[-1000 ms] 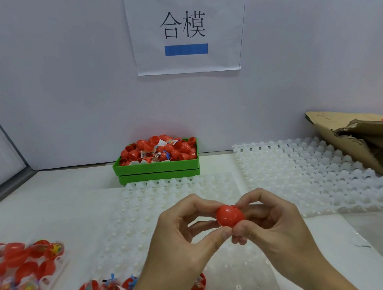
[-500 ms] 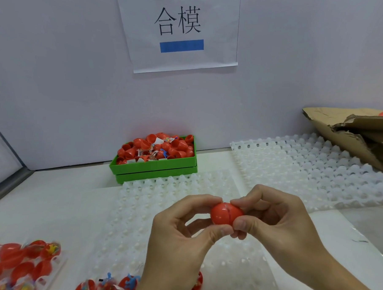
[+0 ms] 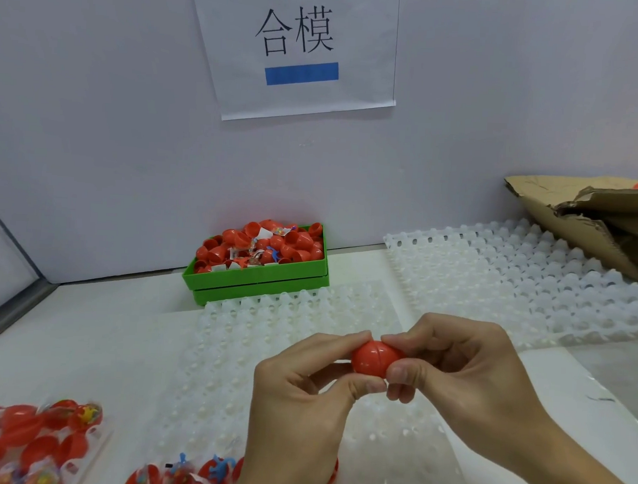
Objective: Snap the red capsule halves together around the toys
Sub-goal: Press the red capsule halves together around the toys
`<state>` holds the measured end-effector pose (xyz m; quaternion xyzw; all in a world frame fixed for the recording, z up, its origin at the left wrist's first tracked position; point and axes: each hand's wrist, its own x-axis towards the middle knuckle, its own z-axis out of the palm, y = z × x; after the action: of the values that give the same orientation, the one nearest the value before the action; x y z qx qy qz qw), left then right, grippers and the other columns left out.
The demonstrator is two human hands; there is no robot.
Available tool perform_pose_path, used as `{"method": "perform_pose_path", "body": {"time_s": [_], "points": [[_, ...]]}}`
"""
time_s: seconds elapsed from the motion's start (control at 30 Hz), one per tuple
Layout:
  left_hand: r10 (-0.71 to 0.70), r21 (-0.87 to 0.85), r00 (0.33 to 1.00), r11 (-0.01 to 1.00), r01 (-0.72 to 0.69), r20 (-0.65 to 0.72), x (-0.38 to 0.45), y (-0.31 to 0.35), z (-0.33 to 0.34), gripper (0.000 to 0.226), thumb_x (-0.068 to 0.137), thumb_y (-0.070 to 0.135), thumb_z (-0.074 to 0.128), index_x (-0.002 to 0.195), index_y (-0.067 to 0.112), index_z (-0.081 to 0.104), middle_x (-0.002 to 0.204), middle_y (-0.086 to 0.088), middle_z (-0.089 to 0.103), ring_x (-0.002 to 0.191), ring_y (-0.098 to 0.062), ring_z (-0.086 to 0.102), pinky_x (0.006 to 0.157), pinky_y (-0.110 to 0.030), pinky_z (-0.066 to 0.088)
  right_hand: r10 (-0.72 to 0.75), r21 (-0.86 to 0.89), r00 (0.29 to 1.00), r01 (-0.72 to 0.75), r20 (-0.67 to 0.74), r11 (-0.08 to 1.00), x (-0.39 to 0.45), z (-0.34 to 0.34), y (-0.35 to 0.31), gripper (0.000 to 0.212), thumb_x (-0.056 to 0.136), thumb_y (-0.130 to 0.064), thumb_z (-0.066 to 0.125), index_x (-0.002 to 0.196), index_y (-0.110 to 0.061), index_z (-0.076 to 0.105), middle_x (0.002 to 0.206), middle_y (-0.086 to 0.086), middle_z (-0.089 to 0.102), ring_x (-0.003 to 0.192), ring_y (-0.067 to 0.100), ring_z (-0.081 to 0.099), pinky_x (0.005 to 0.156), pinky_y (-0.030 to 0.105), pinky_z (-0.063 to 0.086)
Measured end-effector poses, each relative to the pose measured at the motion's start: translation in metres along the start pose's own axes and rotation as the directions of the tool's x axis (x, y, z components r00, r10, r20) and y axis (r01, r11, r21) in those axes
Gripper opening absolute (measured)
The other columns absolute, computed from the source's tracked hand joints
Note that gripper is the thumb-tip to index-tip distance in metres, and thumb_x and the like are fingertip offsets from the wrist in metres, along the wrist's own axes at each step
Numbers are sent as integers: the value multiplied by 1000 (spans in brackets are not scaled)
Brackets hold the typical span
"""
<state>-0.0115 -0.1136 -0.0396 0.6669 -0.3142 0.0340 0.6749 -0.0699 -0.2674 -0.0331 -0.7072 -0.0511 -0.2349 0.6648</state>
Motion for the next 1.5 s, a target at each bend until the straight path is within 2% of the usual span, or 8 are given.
{"method": "perform_pose_path", "body": {"time_s": [0.37,0.63,0.8,0.87,1.03,1.13,1.27,1.5], "points": [[126,269,991,956,-113,-31,-4,-6,1,48,67,-1,84,95,37,75,86,16,73,84,-4,71,73,-17,56,23,-10,999,-23,-43,1000,-2,4,9,30,75,19,71,81,-10,76,73,8,76,62,24,73,61,25,59],[386,588,920,729,-351,70,-4,-15,-2,35,75,12,76,109,8,74,89,5,67,85,2,59,79,-4,45,125,15,991,-125,-38,992,-10,20,11,26,78,-16,76,104,-19,73,92,-4,78,89,12,75,80,17,56],[460,642,879,639,-424,123,-6,-25,1,34,71,5,78,105,2,75,90,-2,69,84,-10,62,75,-18,52,161,-6,985,-162,-60,987,-10,26,16,29,80,-3,76,92,-30,79,88,-6,78,87,9,75,80,18,57],[424,600,900,697,-393,98,-5,-24,1,34,71,5,80,104,5,76,90,1,70,84,-6,63,76,-13,51,171,-9,984,-171,-57,985,-10,24,18,41,84,0,72,82,-41,79,86,-4,78,85,11,75,80,19,57],[5,120,990,993,-22,141,2,-10,-10,32,78,24,80,110,27,76,117,10,67,118,-8,60,91,-19,52,181,173,983,-176,-13,969,-5,18,20,26,86,-1,66,95,-22,79,93,5,78,88,20,76,76,20,58],[-128,-65,983,988,138,135,4,-6,-11,34,76,28,78,110,28,76,127,9,66,122,0,57,92,-15,50,167,289,985,-169,31,942,-5,15,21,27,79,-13,66,104,-19,76,101,9,77,97,22,74,82,24,58],[-195,-200,971,955,220,138,1,-7,-6,34,70,23,74,105,21,78,104,-3,77,104,-18,71,90,-31,57,110,323,983,-153,148,934,-6,13,23,32,83,-21,67,113,-12,73,114,10,74,109,26,70,90,26,55],[-180,-88,984,980,178,-10,0,-4,-3,30,66,2,80,86,24,80,85,2,78,87,-10,74,77,-15,55,107,249,983,-143,152,958,-6,14,29,28,86,-13,63,111,-14,75,110,11,74,108,26,70,91,32,56]]}}
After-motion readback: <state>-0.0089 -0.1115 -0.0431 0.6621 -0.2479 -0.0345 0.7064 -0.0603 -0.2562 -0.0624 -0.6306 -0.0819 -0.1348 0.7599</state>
